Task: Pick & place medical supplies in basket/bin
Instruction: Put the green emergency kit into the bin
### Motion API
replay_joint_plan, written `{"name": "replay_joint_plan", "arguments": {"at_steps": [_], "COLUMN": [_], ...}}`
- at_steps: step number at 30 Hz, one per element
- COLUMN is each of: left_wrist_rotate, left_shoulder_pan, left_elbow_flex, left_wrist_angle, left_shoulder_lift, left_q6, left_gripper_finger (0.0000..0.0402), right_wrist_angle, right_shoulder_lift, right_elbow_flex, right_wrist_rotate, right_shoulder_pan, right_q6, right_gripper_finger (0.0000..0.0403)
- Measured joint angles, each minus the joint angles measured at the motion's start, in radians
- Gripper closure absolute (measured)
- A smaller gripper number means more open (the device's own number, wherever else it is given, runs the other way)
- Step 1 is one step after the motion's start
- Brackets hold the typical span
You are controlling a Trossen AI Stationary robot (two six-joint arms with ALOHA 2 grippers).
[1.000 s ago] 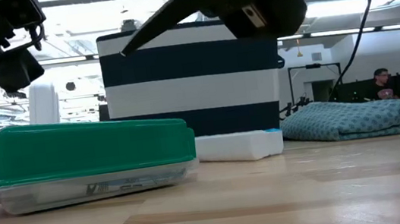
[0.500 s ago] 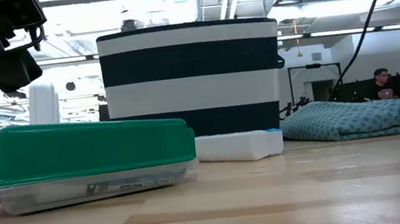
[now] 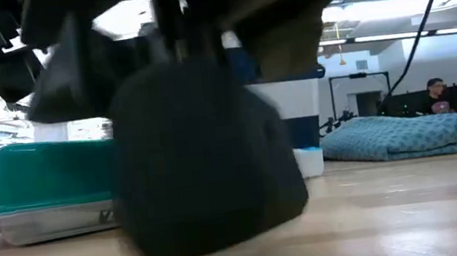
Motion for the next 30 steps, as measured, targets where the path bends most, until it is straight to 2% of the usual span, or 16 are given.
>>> {"name": "replay_joint_plan", "arguments": {"at_steps": [4, 16, 20, 25, 30], "left_wrist_rotate": [0.0, -0.005, -0.005, -0.006, -0.006], "left_shoulder_pan": [0.0, 0.0, 0.0, 0.0, 0.0], "left_elbow_flex": [0.0, 0.0, 0.0, 0.0, 0.0], "left_wrist_angle": [-0.002, -0.005, -0.005, -0.004, -0.003], "left_shoulder_lift": [0.0, 0.0, 0.0, 0.0, 0.0], "left_q6": [-0.001, 0.005, 0.006, 0.008, 0.009], "left_gripper_finger": [0.0166, 0.0166, 0.0166, 0.0166, 0.0166], "right_wrist_angle": [0.058, 0.29, 0.378, 0.35, 0.137], "right_shoulder_lift": [0.022, 0.024, 0.009, -0.087, -0.26], "right_elbow_flex": [-0.004, -0.008, -0.008, -0.007, -0.006], "right_wrist_rotate": [0.053, 0.045, 0.044, 0.0, -0.105], "right_shoulder_pan": [0.009, 0.006, 0.006, 0.003, -0.022], "right_q6": [-0.055, -0.44, -0.667, -1.03, -1.344], "right_gripper_finger": [0.0213, 0.0211, 0.0213, 0.0213, 0.0214]}}
